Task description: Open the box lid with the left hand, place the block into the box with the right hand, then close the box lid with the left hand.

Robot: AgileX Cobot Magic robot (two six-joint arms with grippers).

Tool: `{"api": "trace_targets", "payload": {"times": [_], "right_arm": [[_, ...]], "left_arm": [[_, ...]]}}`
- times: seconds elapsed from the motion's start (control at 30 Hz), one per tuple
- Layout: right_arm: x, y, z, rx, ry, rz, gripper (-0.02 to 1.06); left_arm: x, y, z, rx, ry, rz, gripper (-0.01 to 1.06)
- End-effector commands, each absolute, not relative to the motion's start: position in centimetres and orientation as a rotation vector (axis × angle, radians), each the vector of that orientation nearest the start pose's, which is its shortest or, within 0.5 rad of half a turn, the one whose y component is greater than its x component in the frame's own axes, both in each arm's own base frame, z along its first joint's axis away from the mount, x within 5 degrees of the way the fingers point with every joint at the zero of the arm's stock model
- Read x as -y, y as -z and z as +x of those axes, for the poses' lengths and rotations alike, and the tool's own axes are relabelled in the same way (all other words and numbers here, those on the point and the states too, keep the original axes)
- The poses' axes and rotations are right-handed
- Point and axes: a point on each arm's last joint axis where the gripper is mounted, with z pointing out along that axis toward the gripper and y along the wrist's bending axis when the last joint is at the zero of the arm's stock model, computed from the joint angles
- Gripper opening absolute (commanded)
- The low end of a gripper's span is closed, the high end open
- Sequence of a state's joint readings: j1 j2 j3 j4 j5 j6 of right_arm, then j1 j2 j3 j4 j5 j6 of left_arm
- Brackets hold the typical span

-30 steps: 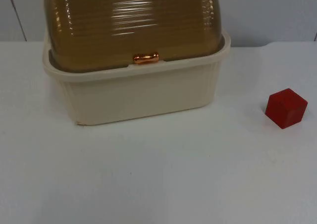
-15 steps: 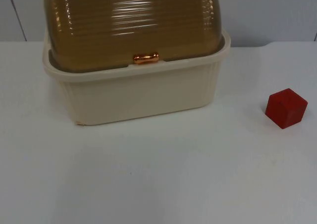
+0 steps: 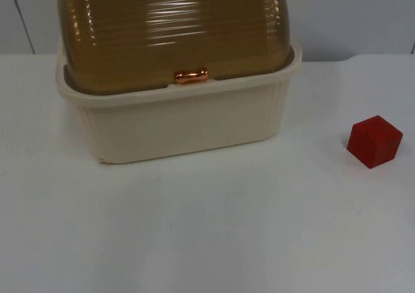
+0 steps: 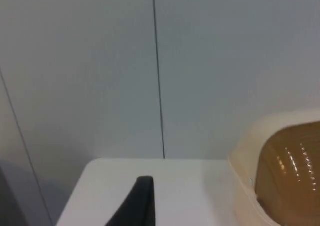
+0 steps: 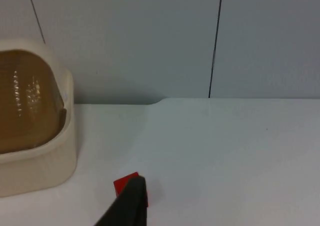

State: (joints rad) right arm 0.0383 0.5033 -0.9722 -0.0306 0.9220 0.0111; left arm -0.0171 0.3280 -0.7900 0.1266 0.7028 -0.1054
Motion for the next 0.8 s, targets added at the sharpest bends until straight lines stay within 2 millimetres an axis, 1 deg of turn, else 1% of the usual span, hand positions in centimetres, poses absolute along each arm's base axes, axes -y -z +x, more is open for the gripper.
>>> {"api": "trace_targets", "payload": {"times": [0.0,0.03,0.17,0.2,0.33,0.37,0.4,0.47,0.5,0.57,0.6,0.63,0.67,0.77], "right_arm": [[0.1,-41.8,7.5,-1.896,0.036,-0.026,1.05],[0.1,-41.8,7.5,-1.896,0.036,-0.026,1.05],[0.1,-41.7,9.3,-1.906,0.048,-0.032,1.05],[0.1,-41.7,9.3,-1.906,0.048,-0.032,1.05],[0.1,-41.5,10.0,-1.928,0.048,-0.033,1.05],[0.1,-41.5,10.0,-1.925,0.048,-0.033,1.05],[0.1,-41.5,10.0,-1.925,0.048,-0.033,1.05],[0.2,-41.6,9.9,-1.921,0.057,-0.034,1.05],[0.2,-41.6,9.9,-1.921,0.059,-0.035,1.05],[0.2,-41.6,9.9,-1.921,0.059,-0.035,1.05],[0.2,-41.6,9.9,-1.921,0.059,-0.035,1.05],[0.2,-41.6,9.9,-1.921,0.059,-0.035,1.05],[0.2,-41.6,9.9,-1.921,0.059,-0.035,1.05],[0.2,-41.7,10.0,-1.906,0.058,-0.035,1.05]], "left_arm": [[-0.5,-38.5,6.0,-1.79,-0.02,-0.06,1.05],[-0.5,-38.5,6.0,-1.79,-0.02,-0.06,1.05],[-0.4,-38.1,9.6,-1.869,-0.036,-0.049,1.05],[-0.4,-38.1,9.6,-1.869,-0.036,-0.049,1.05],[-0.3,-38.4,13.0,-1.882,-0.029,-0.038,1.05],[-0.2,-38.3,13.4,-1.884,-0.029,-0.036,1.05],[-0.2,-38.3,13.4,-1.884,-0.029,-0.036,1.05],[-0.2,-38.0,14.4,-1.893,-0.039,-0.017,1.05],[-0.2,-37.7,14.9,-1.915,-0.066,0.026,1.05],[0.5,-36.8,15.7,-1.984,-0.103,0.193,1.05],[0.5,-36.8,15.7,-1.984,-0.103,0.193,1.05],[1.0,-36.3,16.1,-2.017,-0.123,0.308,1.05],[1.7,-35.9,16.3,-2.036,-0.1,0.379,1.05],[4.1,-35.0,17.2,-2.058,0.022,0.486,1.05]]}}
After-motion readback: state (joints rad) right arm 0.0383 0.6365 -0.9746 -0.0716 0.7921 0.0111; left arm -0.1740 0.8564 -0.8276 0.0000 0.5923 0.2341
